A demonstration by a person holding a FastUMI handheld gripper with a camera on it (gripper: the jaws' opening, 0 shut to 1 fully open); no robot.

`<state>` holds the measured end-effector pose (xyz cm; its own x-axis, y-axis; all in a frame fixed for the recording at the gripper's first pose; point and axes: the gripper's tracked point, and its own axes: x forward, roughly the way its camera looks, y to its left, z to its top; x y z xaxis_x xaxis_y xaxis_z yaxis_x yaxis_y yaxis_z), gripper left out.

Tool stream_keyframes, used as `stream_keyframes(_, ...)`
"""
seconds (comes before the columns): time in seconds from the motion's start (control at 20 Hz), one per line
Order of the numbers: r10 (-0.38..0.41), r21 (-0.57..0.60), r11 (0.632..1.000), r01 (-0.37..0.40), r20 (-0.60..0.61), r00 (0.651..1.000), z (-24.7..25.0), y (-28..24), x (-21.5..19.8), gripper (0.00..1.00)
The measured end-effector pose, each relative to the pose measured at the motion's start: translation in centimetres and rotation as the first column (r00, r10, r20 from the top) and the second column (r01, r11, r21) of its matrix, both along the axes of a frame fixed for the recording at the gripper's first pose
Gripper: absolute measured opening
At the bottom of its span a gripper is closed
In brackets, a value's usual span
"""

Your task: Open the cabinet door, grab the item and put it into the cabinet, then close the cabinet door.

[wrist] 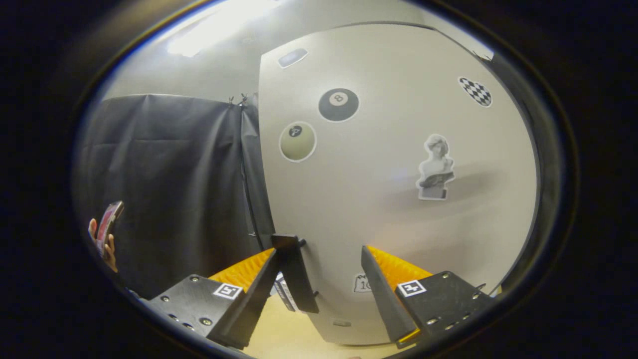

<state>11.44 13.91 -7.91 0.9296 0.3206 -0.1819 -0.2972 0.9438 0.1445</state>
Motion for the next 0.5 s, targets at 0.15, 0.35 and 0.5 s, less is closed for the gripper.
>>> stream_keyframes(0.15, -0.173, -0.044, 0.984, 0.174, 0.008, 0.985, 0.8, -5.3, 0.0, 0.98)
stream_keyframes(0.35, -0.165, -0.009, 0.986, 0.165, 0.014, 0.986, 1.3, -6.6, 0.3, 0.89)
stream_keyframes(0.5, -0.150, -0.040, 0.988, 0.151, 0.030, 0.988, 1.1, -6.6, 0.2, 0.89)
